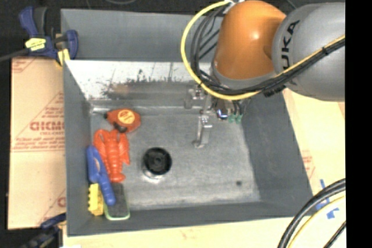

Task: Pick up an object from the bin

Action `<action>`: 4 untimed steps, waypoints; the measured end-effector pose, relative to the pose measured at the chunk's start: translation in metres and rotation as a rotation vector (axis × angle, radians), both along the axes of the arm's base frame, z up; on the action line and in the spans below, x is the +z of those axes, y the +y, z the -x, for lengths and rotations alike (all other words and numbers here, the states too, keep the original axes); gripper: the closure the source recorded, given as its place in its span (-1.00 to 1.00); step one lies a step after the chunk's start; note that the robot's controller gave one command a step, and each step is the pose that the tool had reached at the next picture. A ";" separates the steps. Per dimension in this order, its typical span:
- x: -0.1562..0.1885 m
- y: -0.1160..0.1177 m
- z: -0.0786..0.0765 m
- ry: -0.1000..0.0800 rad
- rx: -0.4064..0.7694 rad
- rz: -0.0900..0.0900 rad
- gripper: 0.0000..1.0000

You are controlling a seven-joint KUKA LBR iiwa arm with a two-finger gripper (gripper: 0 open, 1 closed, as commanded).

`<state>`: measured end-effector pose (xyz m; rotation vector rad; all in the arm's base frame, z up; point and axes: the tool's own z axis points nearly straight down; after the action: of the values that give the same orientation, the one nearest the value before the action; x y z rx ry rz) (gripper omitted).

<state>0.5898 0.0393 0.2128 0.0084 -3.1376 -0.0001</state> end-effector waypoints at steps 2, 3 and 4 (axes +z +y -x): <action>-0.037 0.009 0.014 -0.015 -0.005 -0.001 -1.00; -0.083 0.027 -0.006 -0.009 0.019 0.000 -1.00; -0.120 0.036 0.006 -0.010 -0.065 -0.001 -1.00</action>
Offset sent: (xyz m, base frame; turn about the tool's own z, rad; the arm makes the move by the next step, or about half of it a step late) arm -0.0472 0.0283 -0.1196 0.0078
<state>0.5842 0.0757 0.0932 -0.0943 -3.1464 -0.0017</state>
